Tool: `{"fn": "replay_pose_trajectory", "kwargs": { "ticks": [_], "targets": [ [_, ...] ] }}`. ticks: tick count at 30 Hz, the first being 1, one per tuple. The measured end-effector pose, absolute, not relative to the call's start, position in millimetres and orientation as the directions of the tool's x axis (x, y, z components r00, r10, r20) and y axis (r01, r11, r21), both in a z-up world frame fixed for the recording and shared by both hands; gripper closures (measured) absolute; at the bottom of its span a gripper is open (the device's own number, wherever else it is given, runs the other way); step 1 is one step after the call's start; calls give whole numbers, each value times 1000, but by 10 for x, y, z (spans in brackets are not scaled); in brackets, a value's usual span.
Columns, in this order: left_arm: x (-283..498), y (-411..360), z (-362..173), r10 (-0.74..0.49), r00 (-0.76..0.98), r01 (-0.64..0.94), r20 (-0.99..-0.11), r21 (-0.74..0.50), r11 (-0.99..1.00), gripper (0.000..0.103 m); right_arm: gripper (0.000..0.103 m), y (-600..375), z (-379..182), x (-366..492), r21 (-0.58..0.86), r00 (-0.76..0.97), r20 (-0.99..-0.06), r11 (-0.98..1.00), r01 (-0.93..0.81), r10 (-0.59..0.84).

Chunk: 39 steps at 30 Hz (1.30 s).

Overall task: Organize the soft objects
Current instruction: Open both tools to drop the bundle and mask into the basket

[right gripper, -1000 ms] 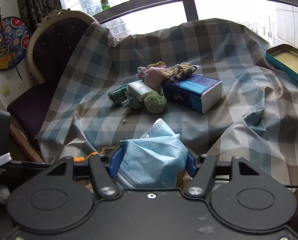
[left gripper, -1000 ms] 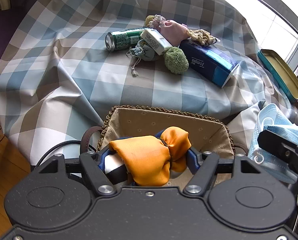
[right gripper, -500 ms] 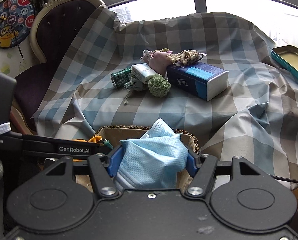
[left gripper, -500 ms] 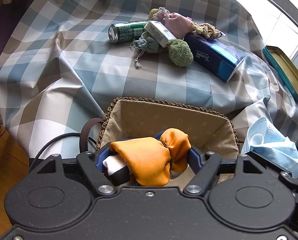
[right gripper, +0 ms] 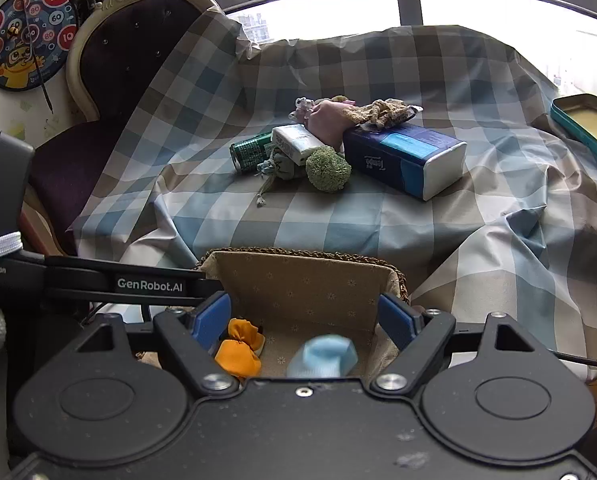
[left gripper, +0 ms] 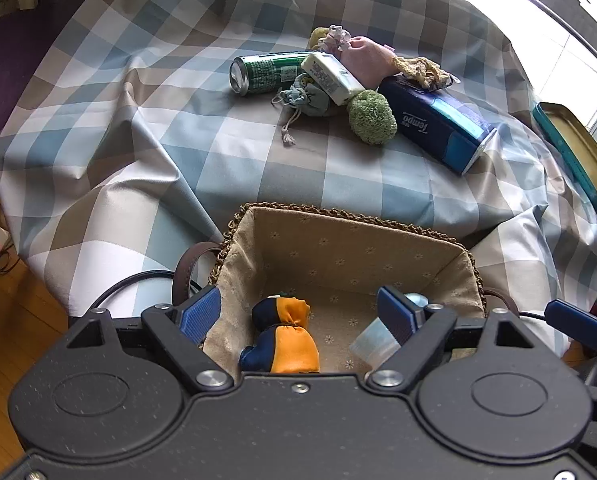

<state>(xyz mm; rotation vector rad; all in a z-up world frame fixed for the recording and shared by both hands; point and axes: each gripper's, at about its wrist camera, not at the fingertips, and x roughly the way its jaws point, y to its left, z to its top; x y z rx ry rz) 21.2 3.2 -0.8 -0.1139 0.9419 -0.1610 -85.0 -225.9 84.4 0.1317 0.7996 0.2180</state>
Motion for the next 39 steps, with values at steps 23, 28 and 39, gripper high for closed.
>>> {"fn": "replay_pose_trajectory", "kwargs": {
  "ticks": [23, 28, 39],
  "targets": [
    [180, 8, -52, -127, 584, 85, -802, -95, 992, 21, 20, -2314, 816, -845, 205, 669, -707, 971, -121, 232],
    [177, 7, -60, -115, 585, 82, -803, -83, 993, 21, 19, -2333, 800, -832, 210, 665, -711, 972, -109, 228],
    [158, -10, -83, -90, 586, 86, -805, -48, 995, 20, 17, -2386, 758, -799, 225, 655, -724, 971, -74, 218]
  ]
}}
